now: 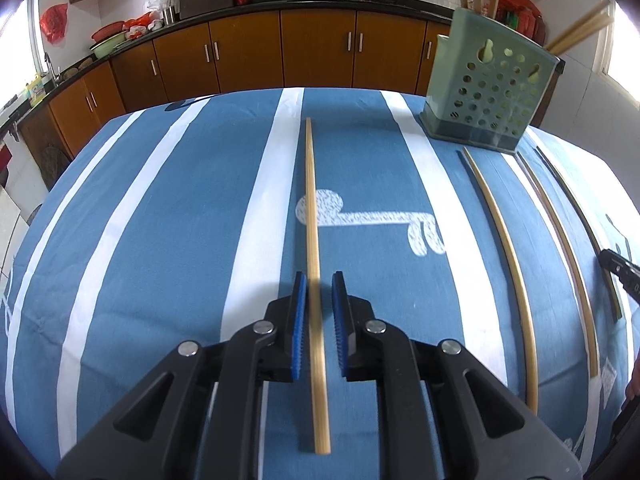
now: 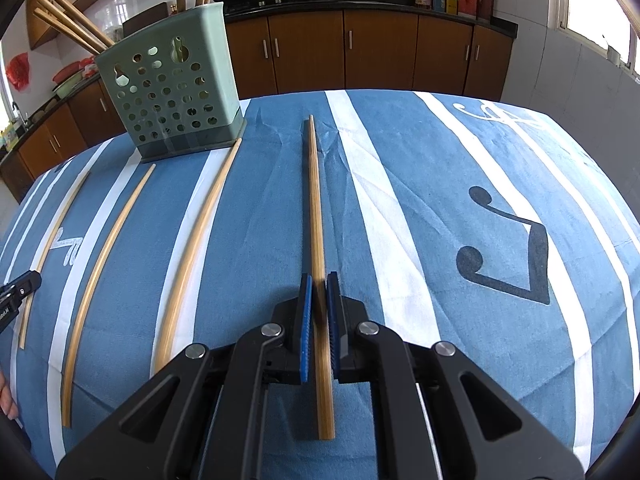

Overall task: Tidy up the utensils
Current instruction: 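Lift both chopsticks off the cloth and tilt them upright, then carry both upright chopsticks above the green holder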

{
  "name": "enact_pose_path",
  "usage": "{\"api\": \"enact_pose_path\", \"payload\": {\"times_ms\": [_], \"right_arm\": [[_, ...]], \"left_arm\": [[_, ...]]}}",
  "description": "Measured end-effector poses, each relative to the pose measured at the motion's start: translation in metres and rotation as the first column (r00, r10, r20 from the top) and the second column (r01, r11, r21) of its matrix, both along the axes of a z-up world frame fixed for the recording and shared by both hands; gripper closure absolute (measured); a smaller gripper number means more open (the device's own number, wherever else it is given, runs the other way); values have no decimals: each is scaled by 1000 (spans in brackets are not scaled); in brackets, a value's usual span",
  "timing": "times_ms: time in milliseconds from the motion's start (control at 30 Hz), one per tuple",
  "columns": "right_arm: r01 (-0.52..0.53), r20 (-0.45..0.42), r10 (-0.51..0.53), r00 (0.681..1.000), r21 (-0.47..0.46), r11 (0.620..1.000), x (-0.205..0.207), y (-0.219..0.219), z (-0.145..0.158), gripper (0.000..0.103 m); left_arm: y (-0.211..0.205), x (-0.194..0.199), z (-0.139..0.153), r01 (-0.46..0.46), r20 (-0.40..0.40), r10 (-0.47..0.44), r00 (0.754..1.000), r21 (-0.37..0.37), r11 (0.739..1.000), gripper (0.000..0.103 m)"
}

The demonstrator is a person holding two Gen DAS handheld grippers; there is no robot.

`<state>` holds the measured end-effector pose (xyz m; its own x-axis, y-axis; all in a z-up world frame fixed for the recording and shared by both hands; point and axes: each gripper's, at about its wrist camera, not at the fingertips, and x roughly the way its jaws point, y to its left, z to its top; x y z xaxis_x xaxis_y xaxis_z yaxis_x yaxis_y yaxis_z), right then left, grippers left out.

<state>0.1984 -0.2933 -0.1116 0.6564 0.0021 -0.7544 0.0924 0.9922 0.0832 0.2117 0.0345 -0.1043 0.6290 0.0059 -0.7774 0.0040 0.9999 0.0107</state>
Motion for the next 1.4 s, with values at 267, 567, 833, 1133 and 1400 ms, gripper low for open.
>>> {"api": "enact_pose_path", "payload": {"times_ms": [267, 567, 833, 1133, 1400], "right_arm": [[13, 71, -17, 997, 58, 998, -13, -12, 28, 95], [20, 187, -35, 982, 81, 997, -24, -25, 69, 95], [30, 257, -55, 965, 100, 995, -29, -35, 90, 95], [16, 323, -50, 945, 110, 994, -35, -35, 114, 95], [-32, 365, -15, 931, 120, 992, -36, -29, 137, 95]], "left_arm": [[1, -4, 13, 18, 0, -18, 1000, -3, 1000, 95], [9, -8, 67, 11, 120, -6, 993, -43, 999, 95], [15, -14, 110, 12, 227, 8, 974, -86, 996, 95], [17, -23, 140, 26, 313, 14, 950, -124, 992, 95], [12, -23, 154, 61, 336, -9, 942, -145, 988, 95]]}}
